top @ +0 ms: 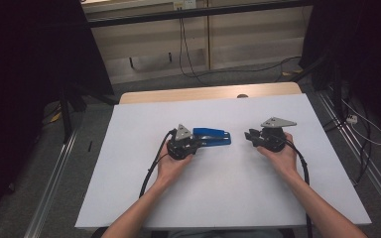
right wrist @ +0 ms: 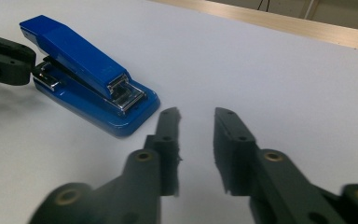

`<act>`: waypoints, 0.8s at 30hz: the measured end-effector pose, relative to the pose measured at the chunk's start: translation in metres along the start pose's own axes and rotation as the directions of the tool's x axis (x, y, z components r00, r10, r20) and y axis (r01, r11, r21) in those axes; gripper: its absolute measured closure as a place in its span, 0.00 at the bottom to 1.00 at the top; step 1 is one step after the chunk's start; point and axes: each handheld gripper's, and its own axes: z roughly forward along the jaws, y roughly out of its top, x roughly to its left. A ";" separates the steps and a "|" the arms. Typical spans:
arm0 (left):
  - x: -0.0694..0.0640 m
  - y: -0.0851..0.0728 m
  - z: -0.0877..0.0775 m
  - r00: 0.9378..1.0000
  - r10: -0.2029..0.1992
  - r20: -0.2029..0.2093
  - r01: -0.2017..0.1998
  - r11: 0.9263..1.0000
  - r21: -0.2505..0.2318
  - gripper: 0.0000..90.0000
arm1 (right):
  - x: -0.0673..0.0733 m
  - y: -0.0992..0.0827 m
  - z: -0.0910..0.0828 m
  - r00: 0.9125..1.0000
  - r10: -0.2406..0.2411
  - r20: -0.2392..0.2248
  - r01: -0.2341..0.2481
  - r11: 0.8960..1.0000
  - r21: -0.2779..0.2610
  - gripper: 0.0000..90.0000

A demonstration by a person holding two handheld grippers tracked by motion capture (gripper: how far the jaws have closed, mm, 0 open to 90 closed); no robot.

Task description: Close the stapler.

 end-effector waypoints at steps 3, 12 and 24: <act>-0.002 -0.001 -0.004 1.000 -0.008 0.012 0.009 1.000 -0.007 0.77 | 0.000 0.000 -0.001 1.000 0.001 0.025 -0.001 1.000 0.007 0.60; -0.001 -0.003 -0.018 0.999 -0.019 -0.028 0.017 0.998 -0.058 0.52 | 0.000 0.001 -0.005 0.998 0.039 0.045 -0.039 0.999 -0.016 0.25; 0.011 -0.002 -0.029 0.995 -0.079 -0.056 0.075 0.995 -0.072 0.07 | 0.008 0.004 -0.010 0.999 0.042 0.031 -0.040 0.998 -0.053 0.04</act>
